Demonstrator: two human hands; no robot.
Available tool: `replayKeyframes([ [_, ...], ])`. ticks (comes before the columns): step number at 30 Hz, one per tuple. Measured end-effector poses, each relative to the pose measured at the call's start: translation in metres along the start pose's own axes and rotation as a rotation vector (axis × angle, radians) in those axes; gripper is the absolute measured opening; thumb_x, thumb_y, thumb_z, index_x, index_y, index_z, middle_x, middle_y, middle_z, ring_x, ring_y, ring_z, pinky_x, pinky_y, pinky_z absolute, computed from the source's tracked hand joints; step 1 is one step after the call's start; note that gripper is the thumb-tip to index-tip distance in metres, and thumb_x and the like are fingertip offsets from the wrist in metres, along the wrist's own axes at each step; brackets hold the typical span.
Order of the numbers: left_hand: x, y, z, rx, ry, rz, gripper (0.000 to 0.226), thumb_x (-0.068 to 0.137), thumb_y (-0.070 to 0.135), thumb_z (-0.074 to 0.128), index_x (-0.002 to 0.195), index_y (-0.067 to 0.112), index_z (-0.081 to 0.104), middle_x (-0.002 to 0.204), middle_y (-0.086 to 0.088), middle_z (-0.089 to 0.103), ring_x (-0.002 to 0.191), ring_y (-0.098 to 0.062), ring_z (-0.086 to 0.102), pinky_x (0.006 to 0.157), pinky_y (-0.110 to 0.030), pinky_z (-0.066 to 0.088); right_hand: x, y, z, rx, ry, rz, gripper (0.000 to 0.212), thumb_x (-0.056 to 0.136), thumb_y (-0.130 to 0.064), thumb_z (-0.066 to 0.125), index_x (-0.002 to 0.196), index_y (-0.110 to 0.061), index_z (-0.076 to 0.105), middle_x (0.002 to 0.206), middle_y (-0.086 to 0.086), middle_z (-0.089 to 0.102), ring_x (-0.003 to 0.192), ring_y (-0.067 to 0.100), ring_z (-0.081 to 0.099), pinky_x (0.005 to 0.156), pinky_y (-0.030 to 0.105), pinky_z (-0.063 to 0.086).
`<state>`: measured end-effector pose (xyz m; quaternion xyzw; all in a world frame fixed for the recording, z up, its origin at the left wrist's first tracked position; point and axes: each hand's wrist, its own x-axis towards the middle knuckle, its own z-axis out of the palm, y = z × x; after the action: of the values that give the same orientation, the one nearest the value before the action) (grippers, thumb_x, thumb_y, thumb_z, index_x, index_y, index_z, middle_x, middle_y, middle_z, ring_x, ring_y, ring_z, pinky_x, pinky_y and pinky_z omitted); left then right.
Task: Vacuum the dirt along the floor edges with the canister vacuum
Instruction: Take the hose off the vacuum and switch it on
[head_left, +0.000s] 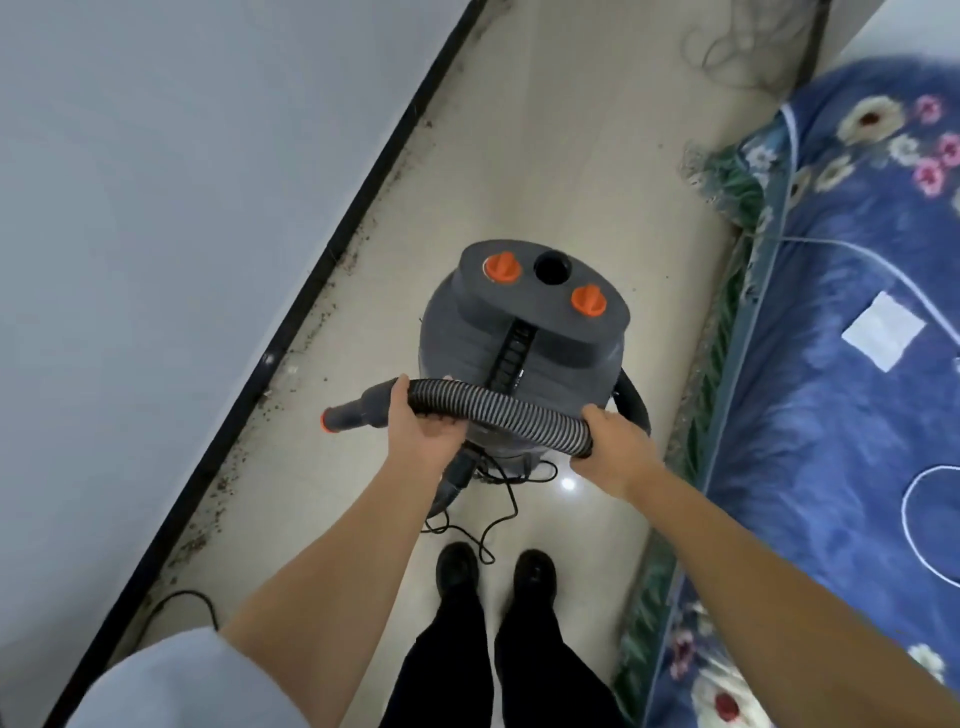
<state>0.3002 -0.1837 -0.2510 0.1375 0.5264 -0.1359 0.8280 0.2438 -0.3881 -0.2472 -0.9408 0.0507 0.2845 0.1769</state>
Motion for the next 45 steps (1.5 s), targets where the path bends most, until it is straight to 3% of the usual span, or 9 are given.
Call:
replayKeyframes([
  [9,-0.116,0.002,0.145,0.362,-0.589,0.031,0.012,0.095,0.015,0.051,0.099,0.004,0.055,0.094,-0.011,0.059,0.094,-0.024,0.058,0.103,-0.043,0.041,-0.031,-0.013,-0.140,0.347,0.324,0.142,0.027,0.080,-0.011,0.065,0.099,-0.013,0.046,0.079,0.002,0.056,0.073,0.024,0.054,0.062,0.032,0.044],
  [14,-0.160,-0.009,0.195,0.663,-0.748,0.326,0.014,0.091,0.002,0.055,0.101,0.012,0.058,0.108,-0.005,0.062,0.110,-0.019,0.056,0.104,-0.043,0.043,-0.020,-0.017,-0.198,0.429,0.478,0.162,0.035,0.080,-0.006,0.063,0.112,-0.003,0.050,0.088,0.007,0.057,0.081,0.027,0.055,0.068,0.032,0.042],
  [20,-0.183,-0.033,0.259,1.002,-0.497,0.834,0.022,0.084,0.014,0.069,0.104,0.014,0.060,0.098,0.000,0.064,0.092,-0.017,0.060,0.093,-0.040,0.051,0.023,-0.060,-0.250,0.545,0.507,-0.049,0.038,0.085,-0.015,0.063,0.119,-0.006,0.050,0.100,0.008,0.060,0.079,0.019,0.052,0.053,0.020,0.034],
  [27,-0.185,-0.027,0.338,1.341,-0.314,1.367,0.017,0.089,0.013,0.057,0.105,0.014,0.053,0.092,-0.001,0.057,0.094,-0.026,0.055,0.073,-0.014,0.043,0.055,-0.107,-0.321,0.663,0.325,-0.249,0.037,0.097,-0.014,0.050,0.134,-0.008,0.046,0.114,0.002,0.055,0.114,0.020,0.054,0.077,0.016,0.039],
  [31,-0.181,0.002,0.356,1.596,-0.091,1.865,0.037,0.082,0.011,0.062,0.118,0.013,0.053,0.117,-0.005,0.059,0.110,-0.023,0.051,0.097,-0.032,0.040,0.063,-0.105,-0.349,0.706,0.325,-0.328,0.055,0.096,-0.008,0.046,0.147,-0.018,0.028,0.149,-0.001,0.036,0.135,0.017,0.036,0.099,0.020,0.029],
  [36,-0.178,0.033,0.354,1.921,0.088,1.924,0.033,0.087,0.014,0.055,0.118,0.011,0.047,0.115,-0.008,0.056,0.104,-0.025,0.050,0.081,-0.031,0.038,0.045,-0.109,-0.365,1.124,0.250,-0.531,0.066,0.095,-0.027,0.055,0.150,-0.028,0.019,0.150,-0.012,0.029,0.136,0.006,0.027,0.112,0.033,0.022],
  [39,-0.178,0.041,0.339,2.085,0.167,1.885,0.035,0.087,0.020,0.057,0.119,0.011,0.044,0.115,-0.006,0.056,0.105,-0.024,0.051,0.074,-0.027,0.033,0.047,-0.127,-0.387,1.985,0.190,-0.295,0.052,0.094,-0.034,0.055,0.141,-0.017,0.038,0.128,0.001,0.056,0.122,0.016,0.049,0.106,0.039,0.038],
  [41,-0.180,0.047,0.315,2.146,0.072,1.783,0.038,0.085,0.024,0.061,0.117,0.012,0.044,0.108,-0.005,0.056,0.098,-0.021,0.054,0.071,-0.024,0.034,0.049,-0.138,-0.400,2.272,0.179,-0.065,0.044,0.092,-0.030,0.060,0.128,-0.009,0.047,0.101,0.010,0.063,0.107,0.025,0.061,0.097,0.041,0.049],
  [45,-0.198,0.058,0.261,1.881,-0.415,1.173,0.039,0.083,0.022,0.070,0.110,0.022,0.041,0.086,0.008,0.057,0.078,-0.010,0.060,0.063,-0.011,0.043,0.051,-0.169,-0.382,2.103,0.099,0.017,0.027,0.092,-0.033,0.058,0.094,-0.008,0.049,0.077,0.009,0.060,0.073,0.022,0.062,0.084,0.039,0.055],
])
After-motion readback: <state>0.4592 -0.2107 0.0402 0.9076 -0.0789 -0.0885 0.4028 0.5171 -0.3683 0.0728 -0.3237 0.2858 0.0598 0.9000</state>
